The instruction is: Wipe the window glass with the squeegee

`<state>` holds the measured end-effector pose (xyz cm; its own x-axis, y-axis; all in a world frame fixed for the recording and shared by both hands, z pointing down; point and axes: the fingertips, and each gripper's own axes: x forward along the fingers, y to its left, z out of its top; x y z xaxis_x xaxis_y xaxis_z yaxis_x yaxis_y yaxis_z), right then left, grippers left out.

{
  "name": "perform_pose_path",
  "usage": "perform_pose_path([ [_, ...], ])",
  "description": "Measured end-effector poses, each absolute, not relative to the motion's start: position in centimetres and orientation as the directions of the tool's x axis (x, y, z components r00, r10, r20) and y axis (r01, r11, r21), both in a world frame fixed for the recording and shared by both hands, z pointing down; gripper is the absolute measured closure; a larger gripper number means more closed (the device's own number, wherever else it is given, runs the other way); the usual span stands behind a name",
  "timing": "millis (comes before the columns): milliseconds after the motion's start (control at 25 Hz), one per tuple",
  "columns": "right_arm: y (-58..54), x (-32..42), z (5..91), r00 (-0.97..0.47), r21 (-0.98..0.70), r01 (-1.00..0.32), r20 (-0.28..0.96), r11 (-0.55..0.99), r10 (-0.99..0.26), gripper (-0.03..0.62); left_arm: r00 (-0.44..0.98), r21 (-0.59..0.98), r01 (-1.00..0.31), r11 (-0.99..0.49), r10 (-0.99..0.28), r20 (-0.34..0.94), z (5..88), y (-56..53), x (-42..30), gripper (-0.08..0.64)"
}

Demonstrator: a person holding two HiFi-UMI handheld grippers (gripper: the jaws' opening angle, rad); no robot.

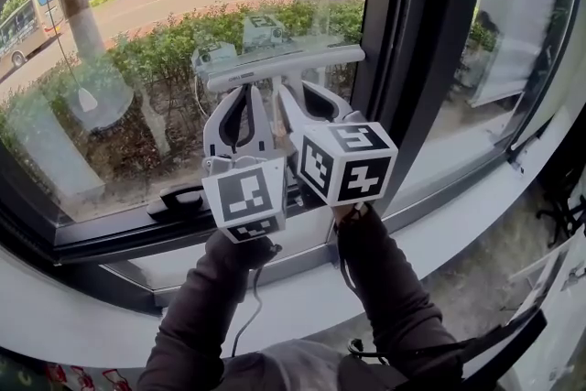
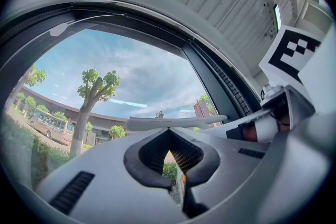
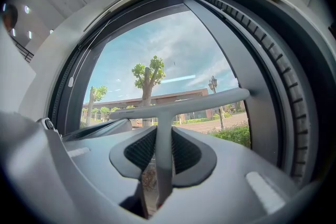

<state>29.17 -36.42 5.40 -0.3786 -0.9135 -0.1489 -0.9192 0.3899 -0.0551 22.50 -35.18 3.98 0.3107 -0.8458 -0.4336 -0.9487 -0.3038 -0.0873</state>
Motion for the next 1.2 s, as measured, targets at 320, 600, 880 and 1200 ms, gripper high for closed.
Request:
perform_pose_path([
  [320,-36.2,29.1,5.3,-0.398,-0.079,-0.908,-0.145,0.412,-0.906,0.514,0.299,-0.093,-0.953,-0.287,-0.849,-0.435,3.9,-35.4,22.4,0.560],
  [600,-36.4,29.1,5.8,-0.396,-0.095,-0.908,-0.121,0.408,-0.910,0.514,0.298,-0.089,-0.953,-0.288,-0.859,-0.416,4.4,-35.6,22.3,0.560],
  [880,-36.3,29.0,6.4,-0.404,-0.106,-0.905,-0.091,0.413,-0.910,0.514,0.303,-0.081,-0.952,-0.296,-0.867,-0.395,4.9,-35.4,22.4,0.560],
  [1200,-36.0,29.2,7.3,-0.404,-0.107,-0.906,-0.064,0.409,-0.913,0.514,0.307,-0.074,-0.951,-0.301,-0.876,-0.372,5.8,-35.2,22.7,0.560],
])
